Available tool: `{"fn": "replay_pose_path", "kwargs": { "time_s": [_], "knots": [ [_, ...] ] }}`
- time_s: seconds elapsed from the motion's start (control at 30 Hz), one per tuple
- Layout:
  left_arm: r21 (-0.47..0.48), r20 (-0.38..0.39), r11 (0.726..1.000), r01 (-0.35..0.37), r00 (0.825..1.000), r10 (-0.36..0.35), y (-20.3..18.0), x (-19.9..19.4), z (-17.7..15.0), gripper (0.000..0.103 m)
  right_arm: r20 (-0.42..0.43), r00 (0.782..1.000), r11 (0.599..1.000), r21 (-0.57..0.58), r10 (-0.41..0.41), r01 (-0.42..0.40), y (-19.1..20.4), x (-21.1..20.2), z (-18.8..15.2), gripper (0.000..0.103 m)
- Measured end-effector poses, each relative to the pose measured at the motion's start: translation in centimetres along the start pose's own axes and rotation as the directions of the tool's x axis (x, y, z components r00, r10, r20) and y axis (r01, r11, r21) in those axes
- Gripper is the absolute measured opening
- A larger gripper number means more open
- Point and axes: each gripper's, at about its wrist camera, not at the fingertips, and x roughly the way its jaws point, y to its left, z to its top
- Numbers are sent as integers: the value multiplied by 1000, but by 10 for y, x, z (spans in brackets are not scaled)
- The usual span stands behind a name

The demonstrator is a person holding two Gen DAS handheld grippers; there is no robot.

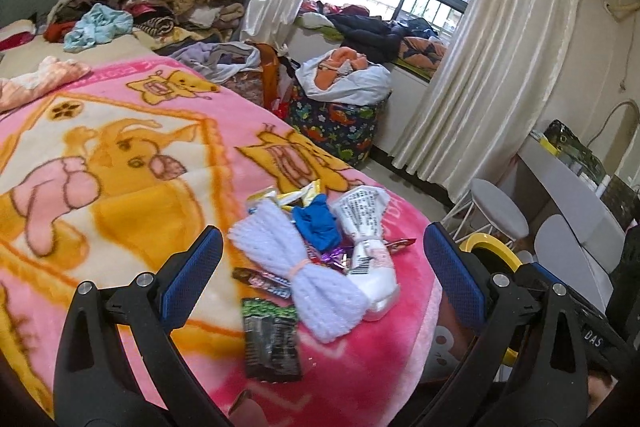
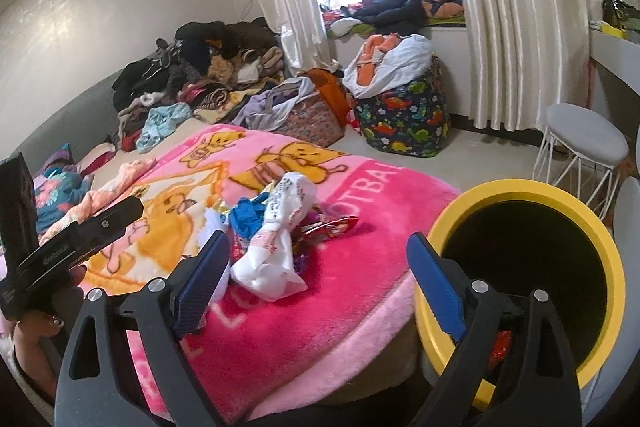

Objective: Collect trash
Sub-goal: 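Move both open tools back over the trash on the blanket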

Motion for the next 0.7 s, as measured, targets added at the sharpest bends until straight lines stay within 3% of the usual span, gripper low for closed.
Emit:
{"fn": "replay_pose_path", "kwargs": {
  "time_s": [0.33, 0.57, 0.7],
  "knots": [
    [-25, -24, 1000, 4, 1000, -4, 32, -6, -7, 92, -53, 998, 998, -55, 19, -22, 22, 23, 1, 87],
    [-49, -67, 998, 46, 997, -49, 44, -2, -13, 92, -101, 995, 995, -93, 25, -35, 34, 48, 0, 87],
    [-89, -101, 991, 103, 989, -112, 48, 6, -17, 92, -140, 989, 995, -85, 45, -58, 35, 63, -3, 87]
  ]
}}
